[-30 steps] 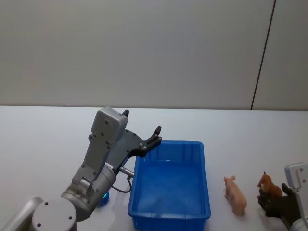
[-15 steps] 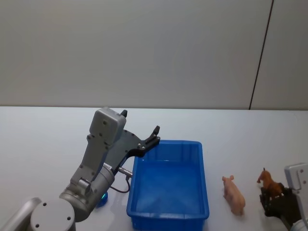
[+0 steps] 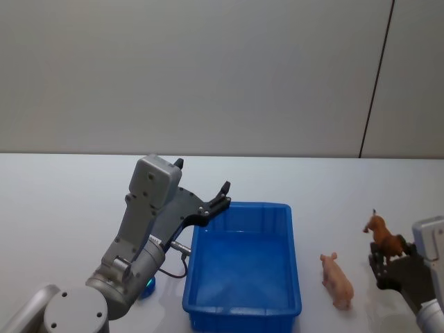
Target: Pick up the two dolls from the table and place them into the box.
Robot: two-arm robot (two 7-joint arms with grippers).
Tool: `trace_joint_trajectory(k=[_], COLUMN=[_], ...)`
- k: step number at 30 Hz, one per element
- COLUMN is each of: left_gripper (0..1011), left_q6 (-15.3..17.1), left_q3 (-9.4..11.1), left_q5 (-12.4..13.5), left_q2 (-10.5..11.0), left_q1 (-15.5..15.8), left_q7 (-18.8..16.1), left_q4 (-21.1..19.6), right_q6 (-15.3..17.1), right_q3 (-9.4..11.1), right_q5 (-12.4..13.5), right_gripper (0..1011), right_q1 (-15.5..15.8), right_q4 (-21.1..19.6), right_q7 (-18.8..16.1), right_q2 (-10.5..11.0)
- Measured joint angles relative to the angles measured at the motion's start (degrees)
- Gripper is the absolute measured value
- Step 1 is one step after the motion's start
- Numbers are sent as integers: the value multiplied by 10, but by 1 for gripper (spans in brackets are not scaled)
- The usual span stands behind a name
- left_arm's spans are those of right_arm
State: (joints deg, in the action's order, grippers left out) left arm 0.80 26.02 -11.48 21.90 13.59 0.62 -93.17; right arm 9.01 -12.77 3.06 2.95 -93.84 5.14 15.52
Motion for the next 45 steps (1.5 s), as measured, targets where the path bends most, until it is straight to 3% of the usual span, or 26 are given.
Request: trace_joint_trajectory(k=[15, 21, 31, 45], left_gripper=[1001, 1001, 1001, 1001], left_q6=[0, 0, 0, 0], left_q3=[0, 0, 0, 0], left_q5=[0, 0, 0, 0], left_q2=[0, 0, 0, 0], left_q1=[0, 0, 0, 0], left_q7=[0, 0, 0, 0], left_q4=[0, 0, 0, 0], right_q6=[-16, -18, -18, -8], right_q3=[-13, -29, -52, -66], right_q5=[-4, -14, -36, -54], right_gripper=[445, 445, 449, 858], right_q1=[-27, -52, -88, -120], right_q4=[-5, 20, 67, 110], right_q7=[-85, -130, -171, -175], right_q2=[-19, -41, -75, -104])
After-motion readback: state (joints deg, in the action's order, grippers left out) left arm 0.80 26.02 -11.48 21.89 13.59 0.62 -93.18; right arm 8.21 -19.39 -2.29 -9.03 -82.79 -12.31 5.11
